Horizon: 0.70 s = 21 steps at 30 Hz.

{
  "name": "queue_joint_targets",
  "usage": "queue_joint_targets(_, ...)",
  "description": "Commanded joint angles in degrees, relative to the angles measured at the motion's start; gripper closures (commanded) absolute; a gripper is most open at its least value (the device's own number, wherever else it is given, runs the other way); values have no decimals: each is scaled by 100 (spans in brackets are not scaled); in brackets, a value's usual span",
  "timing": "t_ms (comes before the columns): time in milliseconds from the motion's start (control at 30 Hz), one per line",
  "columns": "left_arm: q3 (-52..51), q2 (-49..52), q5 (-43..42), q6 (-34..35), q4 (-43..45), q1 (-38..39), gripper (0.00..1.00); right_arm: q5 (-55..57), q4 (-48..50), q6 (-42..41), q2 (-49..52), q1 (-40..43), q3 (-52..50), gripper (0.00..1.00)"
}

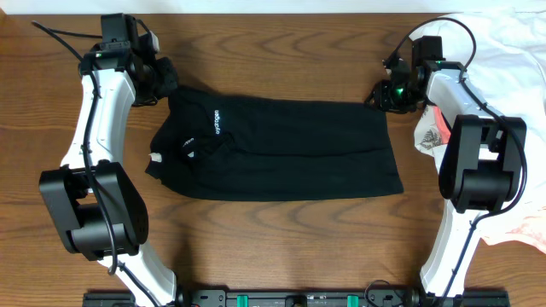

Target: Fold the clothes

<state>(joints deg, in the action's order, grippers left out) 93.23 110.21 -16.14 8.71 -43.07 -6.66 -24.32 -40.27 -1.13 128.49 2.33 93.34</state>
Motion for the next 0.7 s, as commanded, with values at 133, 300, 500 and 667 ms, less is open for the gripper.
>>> queue_joint_targets(133,-44,70,31,-101,2,-28,94,138,-127,-52,267,-7,-55,99)
queue_joint_targets(300,-44,70,31,-101,-24,-28,94,138,-136,-52,214,44,-28,99)
queue_joint_targets(500,-44,70,28,-98,-297,-28,94,140,-251,-50,-334,166,-22,99)
queue_joint_targets(667,-44,70,28,-98,-798,-28,94,142,-599,-50,-907,186,-22,99)
